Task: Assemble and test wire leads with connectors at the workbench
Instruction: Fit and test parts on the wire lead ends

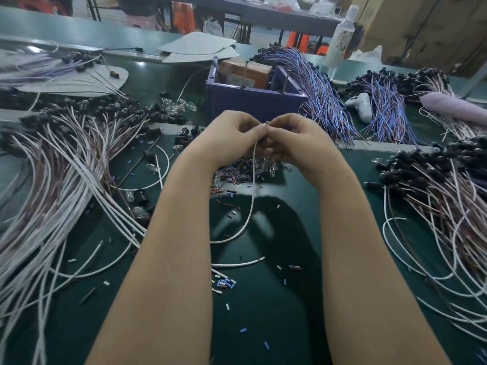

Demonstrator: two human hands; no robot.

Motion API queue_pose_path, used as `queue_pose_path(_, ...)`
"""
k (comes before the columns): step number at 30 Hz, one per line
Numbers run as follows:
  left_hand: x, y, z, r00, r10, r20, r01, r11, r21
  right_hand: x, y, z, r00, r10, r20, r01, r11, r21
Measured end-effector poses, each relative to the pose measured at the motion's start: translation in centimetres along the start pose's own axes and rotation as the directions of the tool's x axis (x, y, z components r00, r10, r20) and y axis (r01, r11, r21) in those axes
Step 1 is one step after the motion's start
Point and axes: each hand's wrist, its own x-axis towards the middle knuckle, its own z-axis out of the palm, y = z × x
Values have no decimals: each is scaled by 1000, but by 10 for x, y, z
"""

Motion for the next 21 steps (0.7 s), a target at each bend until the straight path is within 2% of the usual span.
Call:
queue_pose_path(4,1,-2,1,1000,-2,-20,2,999,37,-1,0,-4,998,47,36,-49,998,39)
queue_pose_path(7,0,1,3,999,6,-35,-5,1000,26,2,-2,-6,999,-29,-16,28,998,-61)
queue_pose_path(8,0,2,3,999,13,-49,-12,1000,20,3,-2,-7,999,-41,-31,40,999,-34)
queue_pose_path(11,-2,5,1,998,41,-52,-43,998,-45,2,-2,-4,999,34,5,-34,953,301)
queue_pose_path(13,-2,4,-2,997,25,-66,-30,998,-64,3,-1,2,998,68,14,-68,914,400)
queue_pose_path(14,-2,3,-3,997,5,-83,-9,999,-43,4,0,8,998,65,-20,-55,941,335)
queue_pose_path(16,1,4,-3,992,-38,-124,44,998,43,5,0,18,990,-23,-141,18,999,-36)
queue_pose_path(17,2,6,-3,988,-53,-145,66,994,86,6,-2,21,977,-89,-191,49,978,-204)
queue_pose_path(18,3,9,-3,985,-58,-162,78,990,120,7,-2,24,967,-129,-220,67,961,-269)
queue_pose_path(19,3,12,-4,984,-52,-171,78,986,147,8,-3,25,967,-117,-224,64,970,-233)
queue_pose_path(21,3,15,-6,987,-23,-158,52,982,183,8,-4,24,985,21,-169,-1,993,118)
